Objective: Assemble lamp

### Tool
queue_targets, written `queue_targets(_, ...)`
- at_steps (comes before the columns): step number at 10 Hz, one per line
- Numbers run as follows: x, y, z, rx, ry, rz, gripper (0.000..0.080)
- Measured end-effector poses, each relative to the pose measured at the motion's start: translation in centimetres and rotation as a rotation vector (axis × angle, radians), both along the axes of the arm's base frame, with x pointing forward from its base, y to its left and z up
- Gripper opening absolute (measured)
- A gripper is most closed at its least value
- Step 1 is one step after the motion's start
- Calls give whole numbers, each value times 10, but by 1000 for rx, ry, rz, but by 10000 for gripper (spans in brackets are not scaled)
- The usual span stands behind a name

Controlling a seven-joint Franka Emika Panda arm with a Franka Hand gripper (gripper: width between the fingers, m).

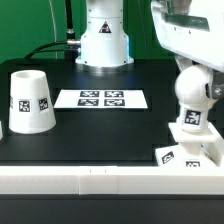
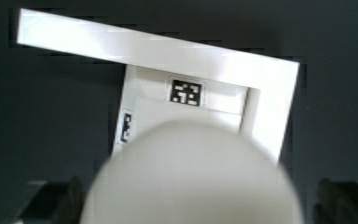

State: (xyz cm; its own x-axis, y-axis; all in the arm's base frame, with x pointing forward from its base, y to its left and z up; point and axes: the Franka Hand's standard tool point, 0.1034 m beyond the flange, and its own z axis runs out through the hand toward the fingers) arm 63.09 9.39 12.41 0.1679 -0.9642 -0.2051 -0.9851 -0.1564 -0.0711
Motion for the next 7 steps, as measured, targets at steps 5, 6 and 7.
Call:
queue_targets(5,-1,1,-1,-9,-51,285,698)
queue_targets(6,-1,1,-1,-11,-67,358,698)
queue_targets(7,-1,1,-1,-13,-79,412,698)
